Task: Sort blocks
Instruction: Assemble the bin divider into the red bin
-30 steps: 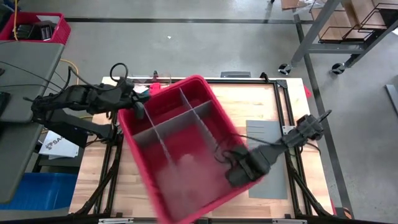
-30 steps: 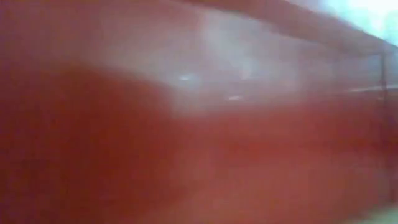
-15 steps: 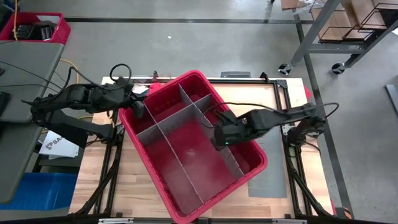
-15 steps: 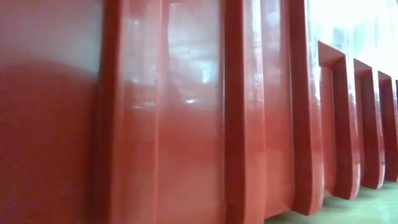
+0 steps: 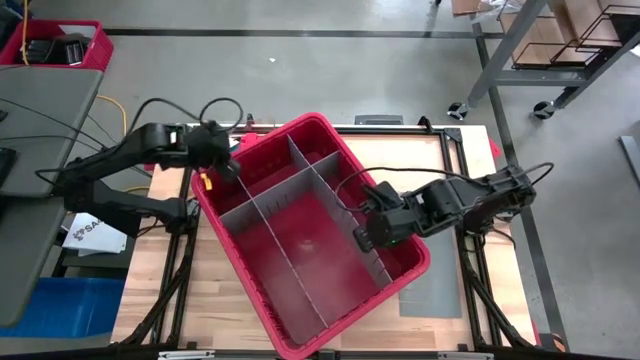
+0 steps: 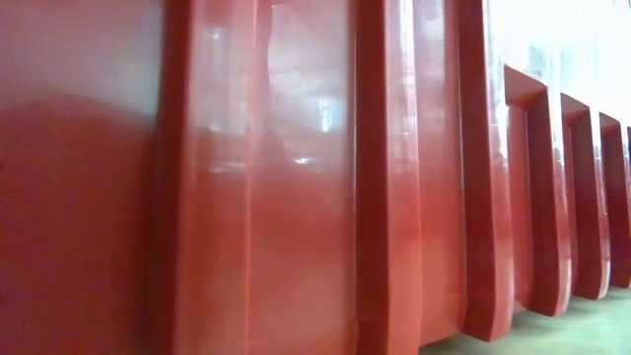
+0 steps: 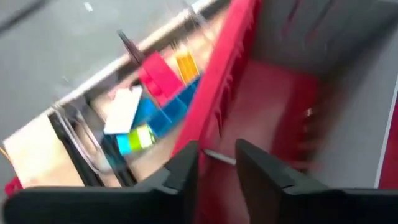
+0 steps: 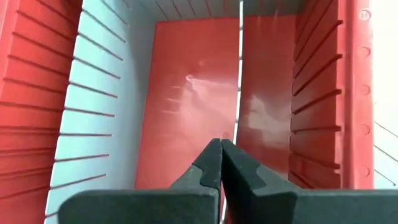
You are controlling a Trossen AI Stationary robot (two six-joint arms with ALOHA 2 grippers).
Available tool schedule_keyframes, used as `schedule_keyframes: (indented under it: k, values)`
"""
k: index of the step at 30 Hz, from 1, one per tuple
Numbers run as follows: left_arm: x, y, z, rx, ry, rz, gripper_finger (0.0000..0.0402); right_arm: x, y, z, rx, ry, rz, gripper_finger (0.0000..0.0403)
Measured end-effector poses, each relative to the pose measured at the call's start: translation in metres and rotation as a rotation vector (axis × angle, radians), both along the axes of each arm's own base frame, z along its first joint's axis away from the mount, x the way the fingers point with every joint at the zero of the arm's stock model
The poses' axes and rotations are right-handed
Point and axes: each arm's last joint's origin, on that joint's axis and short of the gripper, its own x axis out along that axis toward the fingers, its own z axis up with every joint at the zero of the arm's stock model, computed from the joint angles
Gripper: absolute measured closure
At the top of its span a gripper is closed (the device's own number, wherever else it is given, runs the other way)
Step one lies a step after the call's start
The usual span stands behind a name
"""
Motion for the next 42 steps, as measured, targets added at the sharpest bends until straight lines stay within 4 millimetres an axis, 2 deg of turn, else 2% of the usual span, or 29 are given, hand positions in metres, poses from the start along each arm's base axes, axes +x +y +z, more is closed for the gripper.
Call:
schedule_keyframes:
  k: [3,7,13,22,27,33,36,39,42]
  values:
    - [0.005,0.005,-0.008,-0.07,0.087,-0.037,0.025,-0.001,0.003,0.0,0.0,0.001,0.011,0.0403]
    - [0.007,0.014,-0.018,-0.118,0.22,0.018,0.0199,-0.002,0.006,0.0,-0.001,0.003,0.024,0.0403]
    - [0.009,0.031,-0.029,-0.186,0.311,0.117,0.0173,-0.001,0.007,-0.002,-0.007,0.013,0.031,0.0403]
    - [0.017,0.052,-0.044,-0.309,0.376,0.084,0.0172,-0.002,0.011,-0.002,0.002,0.013,0.038,0.0403]
    - [0.023,0.061,-0.053,-0.419,0.391,0.02,0.0172,-0.006,0.021,-0.002,0.038,0.013,0.066,0.0403]
    - [0.027,0.071,-0.061,-0.475,0.419,-0.003,0.0182,-0.014,0.038,-0.002,0.072,0.014,0.087,0.0403]
    - [0.027,0.071,-0.061,-0.476,0.424,-0.012,0.0216,-0.022,0.054,-0.003,0.158,0.057,0.161,0.0403]
    - [0.025,0.07,-0.06,-0.476,0.424,-0.043,0.0263,-0.036,0.082,-0.007,0.277,0.152,0.299,0.0403]
    - [0.024,0.067,-0.059,-0.5,0.42,-0.079,0.0284,-0.049,0.105,-0.012,0.247,0.177,0.406,0.0403]
